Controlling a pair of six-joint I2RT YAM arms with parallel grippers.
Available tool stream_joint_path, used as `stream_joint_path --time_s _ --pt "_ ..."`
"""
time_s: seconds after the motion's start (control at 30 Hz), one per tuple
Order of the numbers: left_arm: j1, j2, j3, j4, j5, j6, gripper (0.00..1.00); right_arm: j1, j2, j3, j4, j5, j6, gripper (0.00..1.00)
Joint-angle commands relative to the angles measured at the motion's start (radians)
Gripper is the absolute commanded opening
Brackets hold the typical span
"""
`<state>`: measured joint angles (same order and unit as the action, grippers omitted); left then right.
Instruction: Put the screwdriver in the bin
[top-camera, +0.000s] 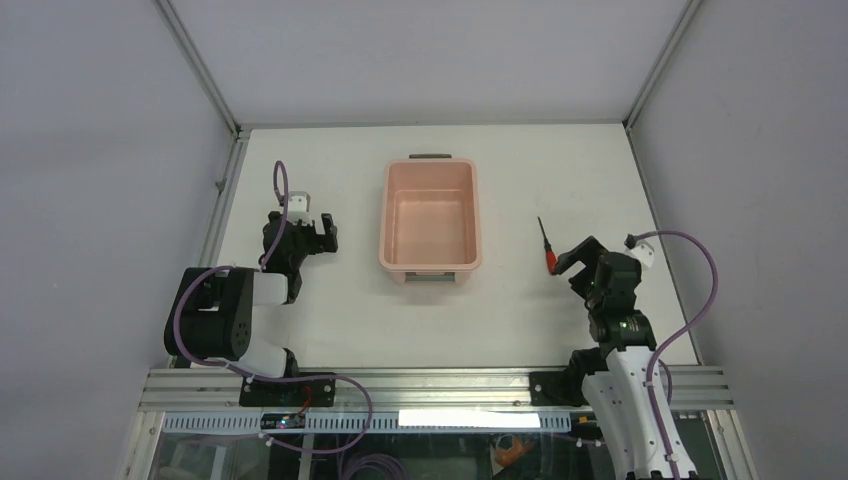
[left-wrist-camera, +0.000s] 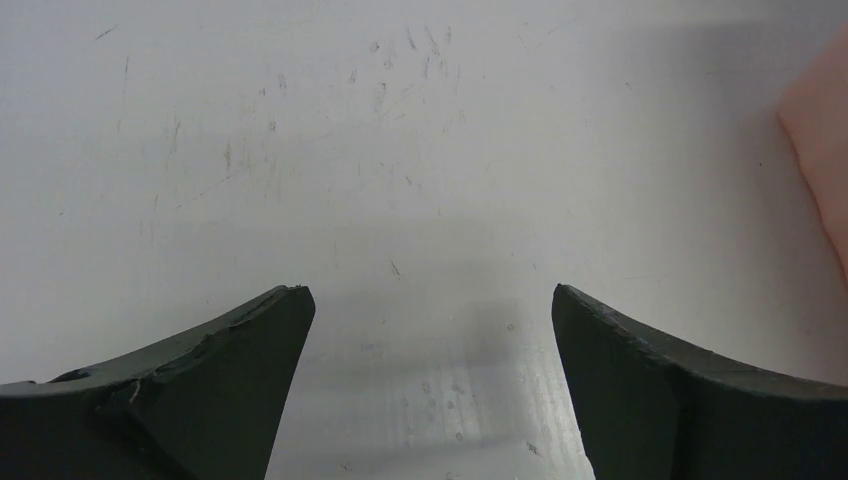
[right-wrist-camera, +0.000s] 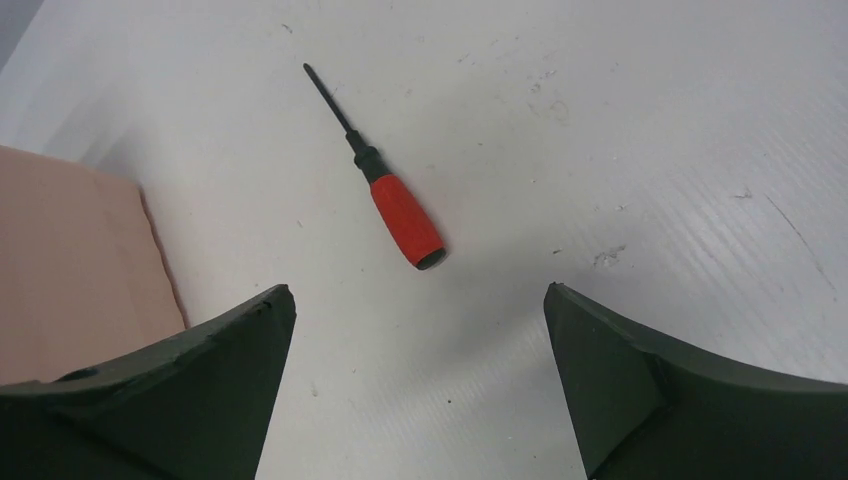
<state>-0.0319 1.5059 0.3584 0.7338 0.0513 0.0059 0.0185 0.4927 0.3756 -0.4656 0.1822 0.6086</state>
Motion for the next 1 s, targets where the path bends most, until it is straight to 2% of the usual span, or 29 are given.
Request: stream_joint_path --time_s 0.0,0.13,0.27,0.33,0.43,0.53,0.67,0.7,0.77,0.87,0.97 --pt "-0.003 0.000 0.024 0.070 -0.006 -0.018 0.99 0.001 0.012 0.055 0.017 0.076 0.009 0.99" --pt "-0.003 0.000 0.025 0.070 -0.006 -0.018 0.99 0.001 0.017 0.113 0.005 0.080 -0.053 0.99" --pt "-0.003 0.000 0.025 0.070 -0.007 -0.018 0.99 0.001 0.038 0.242 0.024 0.009 -0.207 0.99" --pt "-0.003 0.000 0.024 0.070 -0.006 -0.018 0.99 0.001 0.085 0.337 0.026 0.004 -0.251 0.99" --pt "-0.003 0.000 0.025 0.070 -0.006 -0.018 0.99 0.001 0.232 0.542 -0.060 -0.060 -0.367 0.99" --pt "-0.003 0.000 0.025 0.071 -0.006 -0.018 0.99 0.001 0.469 0.831 -0.259 -0.108 -0.450 0.99" --pt "-0.003 0.000 0.024 0.070 -0.005 -0.018 0.99 -0.003 0.876 1.331 -0.670 -0.107 -0.484 0.99" --pt "-0.003 0.000 0.025 0.070 -0.006 -0.018 0.99 -0.007 0.965 1.422 -0.813 -0.111 -0.484 0.99" --pt "-0.003 0.000 0.025 0.070 -0.007 -0.018 0.99 -0.008 1.137 1.555 -0.983 -0.071 -0.471 0.99" --pt "-0.003 0.000 0.025 0.071 -0.008 -0.018 0.99 -0.008 1.291 1.545 -1.050 -0.043 -0.478 0.99" --pt "-0.003 0.000 0.025 0.070 -0.006 -0.018 0.99 -0.008 1.344 1.404 -0.953 -0.039 -0.489 0.99"
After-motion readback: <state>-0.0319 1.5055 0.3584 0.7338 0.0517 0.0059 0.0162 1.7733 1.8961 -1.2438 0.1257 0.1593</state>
